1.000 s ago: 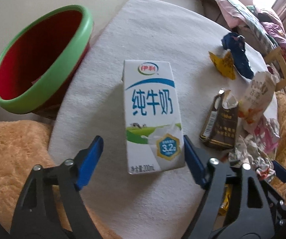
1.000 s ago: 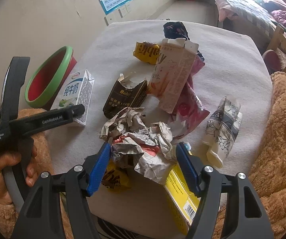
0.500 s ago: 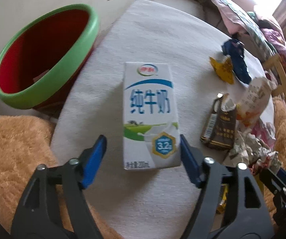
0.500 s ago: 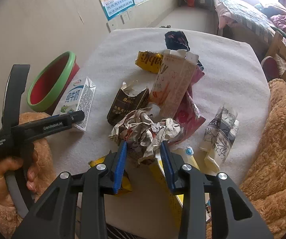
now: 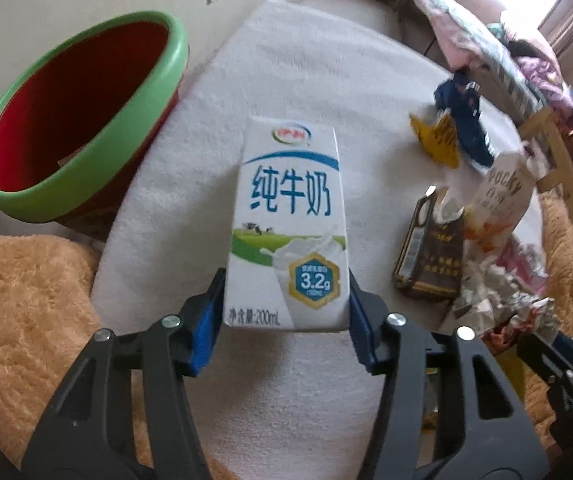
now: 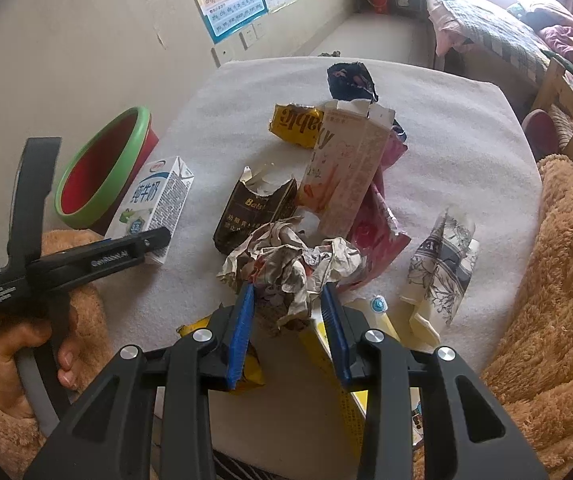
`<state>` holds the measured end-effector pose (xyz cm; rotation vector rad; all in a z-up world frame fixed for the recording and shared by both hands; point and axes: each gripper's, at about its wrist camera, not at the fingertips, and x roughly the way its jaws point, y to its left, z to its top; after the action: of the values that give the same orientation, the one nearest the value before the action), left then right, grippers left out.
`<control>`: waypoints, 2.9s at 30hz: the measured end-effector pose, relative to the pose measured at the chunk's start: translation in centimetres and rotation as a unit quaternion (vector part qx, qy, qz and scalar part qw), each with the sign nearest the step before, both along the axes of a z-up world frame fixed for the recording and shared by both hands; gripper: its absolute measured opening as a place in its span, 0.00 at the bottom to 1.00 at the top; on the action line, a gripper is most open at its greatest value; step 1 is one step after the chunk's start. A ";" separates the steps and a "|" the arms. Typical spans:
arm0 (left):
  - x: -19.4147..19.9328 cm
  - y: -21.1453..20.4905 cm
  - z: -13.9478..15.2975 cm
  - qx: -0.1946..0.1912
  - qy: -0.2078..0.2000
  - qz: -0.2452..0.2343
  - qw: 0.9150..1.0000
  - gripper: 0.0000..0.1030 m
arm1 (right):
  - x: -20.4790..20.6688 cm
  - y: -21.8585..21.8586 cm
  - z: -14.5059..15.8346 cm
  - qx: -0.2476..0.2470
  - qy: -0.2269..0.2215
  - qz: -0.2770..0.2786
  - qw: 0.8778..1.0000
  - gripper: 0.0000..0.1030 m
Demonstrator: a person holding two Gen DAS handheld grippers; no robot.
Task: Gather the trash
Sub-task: 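Lift the milk carton toward the red bin while the right tool lifts the foil, then open both tools over the red bin to drop the carton and foil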
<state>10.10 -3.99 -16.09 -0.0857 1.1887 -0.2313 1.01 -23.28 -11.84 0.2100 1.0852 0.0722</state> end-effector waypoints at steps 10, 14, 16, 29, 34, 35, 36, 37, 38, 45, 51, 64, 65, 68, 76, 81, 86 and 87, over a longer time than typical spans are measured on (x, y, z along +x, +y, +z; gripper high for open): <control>-0.5 2.0 5.3 -0.029 -0.104 0.019 0.994 0.48 | -0.2 -0.1 3.9 -0.005 -0.066 -0.015 0.998 0.31; -0.4 4.1 7.3 -0.047 -0.124 0.028 0.991 0.48 | 0.1 0.4 6.2 -0.010 -0.102 -0.018 0.995 0.31; -0.4 5.2 8.3 -0.048 -0.141 0.033 0.988 0.48 | 0.5 0.7 7.0 -0.008 -0.110 -0.017 0.994 0.31; 0.6 12.1 9.2 -0.011 -0.179 0.085 0.980 0.48 | 4.6 8.1 7.5 -0.035 -0.113 0.062 0.991 0.31; 1.1 14.2 8.9 -0.001 -0.178 0.106 0.978 0.48 | 6.8 11.4 6.7 -0.029 -0.102 0.097 0.990 0.31; 1.2 14.6 8.9 0.000 -0.179 0.109 0.978 0.48 | 7.2 12.0 6.6 -0.028 -0.102 0.104 0.989 0.31; 1.3 15.0 8.9 -0.001 -0.178 0.112 0.978 0.48 | 7.6 12.7 6.6 -0.028 -0.102 0.111 0.988 0.32; 1.5 15.3 8.8 -0.003 -0.177 0.114 0.978 0.48 | 8.1 13.6 6.4 -0.033 -0.103 0.121 0.987 0.32; 1.7 15.7 8.7 -0.005 -0.174 0.117 0.978 0.48 | 8.6 14.4 6.4 -0.042 -0.105 0.129 0.985 0.32; 3.9 17.7 7.2 0.003 -0.148 0.137 0.979 0.48 | 12.0 19.0 5.8 -0.078 -0.111 0.166 0.977 0.32; 5.0 18.5 6.5 0.011 -0.137 0.145 0.980 0.48 | 14.5 19.9 5.8 -0.054 -0.104 0.155 0.981 0.32; 5.2 18.8 6.4 0.008 -0.138 0.153 0.979 0.48 | 15.7 19.7 6.1 -0.018 -0.109 0.142 0.984 0.34; 5.1 18.7 6.5 0.008 -0.138 0.153 0.979 0.48 | 15.8 19.7 6.0 -0.014 -0.108 0.139 0.984 0.34; 5.2 18.8 6.4 0.007 -0.136 0.155 0.978 0.48 | 16.1 19.6 5.9 -0.001 -0.103 0.133 0.986 0.34; 5.2 19.0 6.0 0.005 -0.128 0.163 0.978 0.48 | 16.7 21.5 6.6 -0.006 -0.109 0.145 0.983 0.34; 5.5 19.2 5.7 0.002 -0.121 0.168 0.978 0.48 | 16.9 22.9 7.0 -0.018 -0.112 0.160 0.981 0.38; 5.8 19.2 5.5 0.001 -0.112 0.170 0.979 0.50 | 17.1 23.0 6.7 -0.028 -0.116 0.160 0.980 0.56; 5.8 19.2 5.4 0.002 -0.110 0.172 0.979 0.52 | 17.0 22.9 6.6 -0.029 -0.116 0.158 0.980 0.58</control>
<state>15.91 15.20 -10.73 -0.2529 0.9357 0.0661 18.04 -0.40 -5.22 -0.0264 0.8782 0.3416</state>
